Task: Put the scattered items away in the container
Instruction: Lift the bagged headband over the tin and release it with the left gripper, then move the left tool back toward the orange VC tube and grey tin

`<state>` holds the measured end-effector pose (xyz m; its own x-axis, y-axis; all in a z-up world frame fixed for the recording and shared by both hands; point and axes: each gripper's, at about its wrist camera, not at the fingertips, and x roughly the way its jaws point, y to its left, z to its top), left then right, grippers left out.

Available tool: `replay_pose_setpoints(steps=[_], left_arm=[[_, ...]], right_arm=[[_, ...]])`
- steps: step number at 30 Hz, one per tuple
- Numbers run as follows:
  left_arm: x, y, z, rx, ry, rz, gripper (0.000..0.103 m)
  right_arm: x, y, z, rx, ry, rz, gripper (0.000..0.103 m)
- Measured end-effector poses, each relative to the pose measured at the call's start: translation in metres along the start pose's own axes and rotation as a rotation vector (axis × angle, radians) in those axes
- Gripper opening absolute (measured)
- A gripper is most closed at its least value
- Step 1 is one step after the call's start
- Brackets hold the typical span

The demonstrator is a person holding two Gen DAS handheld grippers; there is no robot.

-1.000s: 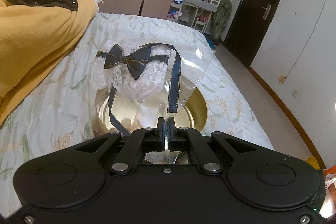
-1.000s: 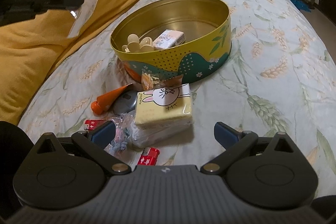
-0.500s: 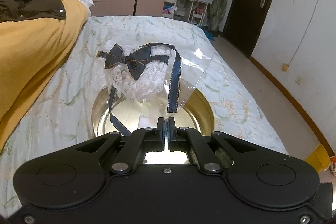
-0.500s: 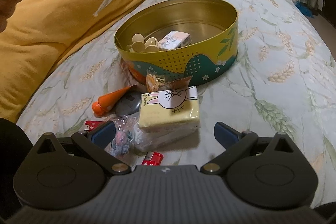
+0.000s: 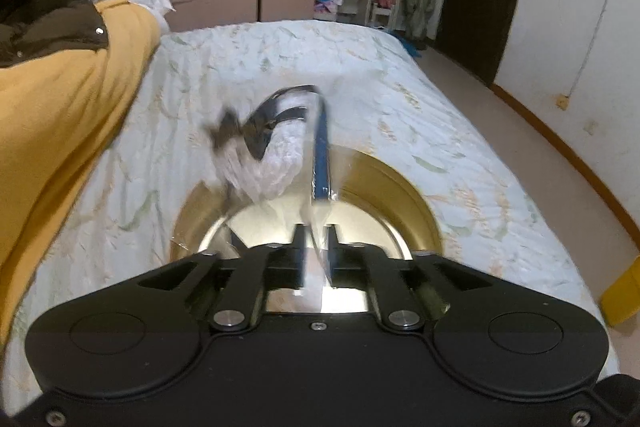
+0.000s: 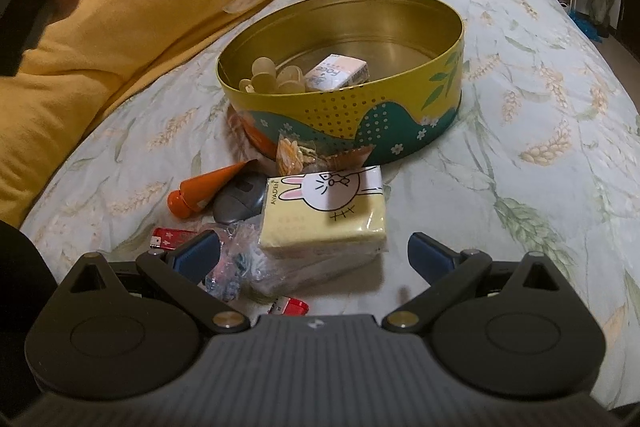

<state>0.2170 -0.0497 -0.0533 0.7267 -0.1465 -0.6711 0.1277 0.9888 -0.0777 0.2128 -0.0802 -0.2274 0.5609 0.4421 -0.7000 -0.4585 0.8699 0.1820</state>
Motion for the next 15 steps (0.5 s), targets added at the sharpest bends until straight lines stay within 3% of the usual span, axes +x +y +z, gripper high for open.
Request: replay_pose_setpoints(steps=[2, 4, 9, 15], left_arm=[[-0.001, 0.006, -0.002, -0.013, -0.01, 0.029, 0.091], [-0.005, 0.013, -0.008, -0.015, -0.03, 0.046, 0.09], [-0.009, 0.041, -0.023, -0.104, 0.026, 0.005, 0.09], [-0.011, 0.057, -0.051, -0.096, 0.084, -0.001, 0.089]], right_arm=[[0.0, 0.0, 0.0, 0.002, -0.004, -0.001, 0.103], [0.001, 0.0, 0.0, 0.003, -0.006, -0.002, 0.103], [0.003, -0.001, 0.002, 0.005, -0.018, -0.003, 0.103], [0.004, -0.004, 0.004, 0.012, -0.027, -0.008, 0.103]])
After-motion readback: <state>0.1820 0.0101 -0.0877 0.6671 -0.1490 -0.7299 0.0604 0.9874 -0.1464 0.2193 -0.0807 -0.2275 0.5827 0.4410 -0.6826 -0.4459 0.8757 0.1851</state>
